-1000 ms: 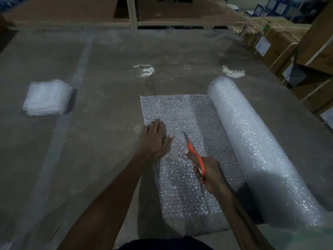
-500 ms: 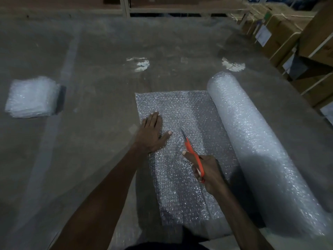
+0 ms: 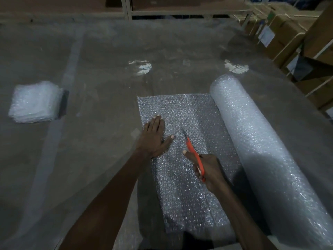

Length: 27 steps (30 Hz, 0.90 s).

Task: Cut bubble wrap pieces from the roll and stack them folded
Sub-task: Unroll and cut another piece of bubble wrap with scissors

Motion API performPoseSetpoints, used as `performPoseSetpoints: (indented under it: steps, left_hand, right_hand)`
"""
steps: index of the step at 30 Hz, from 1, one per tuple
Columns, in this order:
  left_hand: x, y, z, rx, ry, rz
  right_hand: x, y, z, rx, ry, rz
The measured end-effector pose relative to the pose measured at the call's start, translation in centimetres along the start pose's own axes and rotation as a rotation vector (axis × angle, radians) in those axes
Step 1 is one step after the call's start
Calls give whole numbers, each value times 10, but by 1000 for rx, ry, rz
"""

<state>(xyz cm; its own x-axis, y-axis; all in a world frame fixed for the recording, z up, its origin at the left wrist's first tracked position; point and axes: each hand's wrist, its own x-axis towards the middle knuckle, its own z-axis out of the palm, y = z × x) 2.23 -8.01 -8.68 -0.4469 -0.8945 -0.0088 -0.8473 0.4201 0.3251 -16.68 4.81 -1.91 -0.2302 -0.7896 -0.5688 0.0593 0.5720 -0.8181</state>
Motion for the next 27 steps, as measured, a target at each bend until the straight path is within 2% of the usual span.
performPoseSetpoints:
  steps: [27]
  left_hand:
    - [1, 1, 0, 25, -36, -25]
  right_hand:
    - [20, -19, 8, 26, -8, -12]
